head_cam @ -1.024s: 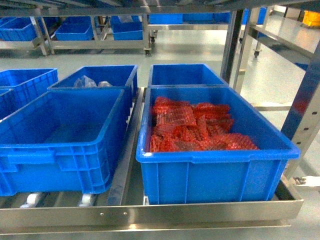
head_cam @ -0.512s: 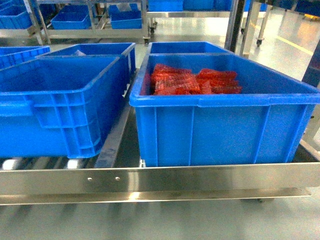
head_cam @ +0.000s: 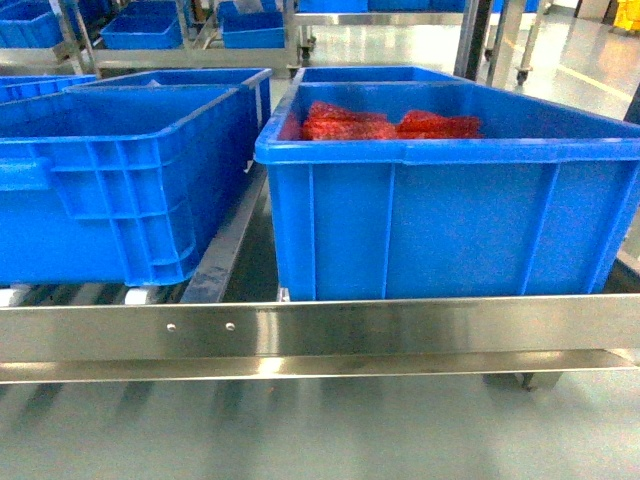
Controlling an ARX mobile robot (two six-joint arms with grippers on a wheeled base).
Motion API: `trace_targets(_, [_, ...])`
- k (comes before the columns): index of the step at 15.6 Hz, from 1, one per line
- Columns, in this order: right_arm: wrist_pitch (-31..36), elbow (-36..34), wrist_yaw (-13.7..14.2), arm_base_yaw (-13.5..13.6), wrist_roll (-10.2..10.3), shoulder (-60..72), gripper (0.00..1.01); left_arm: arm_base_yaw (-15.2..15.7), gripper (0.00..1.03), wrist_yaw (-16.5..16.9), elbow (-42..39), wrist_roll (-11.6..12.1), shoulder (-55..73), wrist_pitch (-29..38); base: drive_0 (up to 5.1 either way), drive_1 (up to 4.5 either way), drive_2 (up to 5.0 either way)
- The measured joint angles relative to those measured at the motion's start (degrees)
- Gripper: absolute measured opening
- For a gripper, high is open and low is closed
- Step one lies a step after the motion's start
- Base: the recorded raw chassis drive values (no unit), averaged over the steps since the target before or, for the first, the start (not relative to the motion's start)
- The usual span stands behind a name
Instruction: Pick blue part to blue bin on bottom shelf
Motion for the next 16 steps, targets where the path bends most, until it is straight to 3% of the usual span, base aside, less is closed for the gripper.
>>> trace_targets(16, [0.0,0.0,0.0,0.0,0.0,0.0,0.98,0.0,0.44,0.0,0.0,0.0,0.0,0.0,0.0,0.00,0.0])
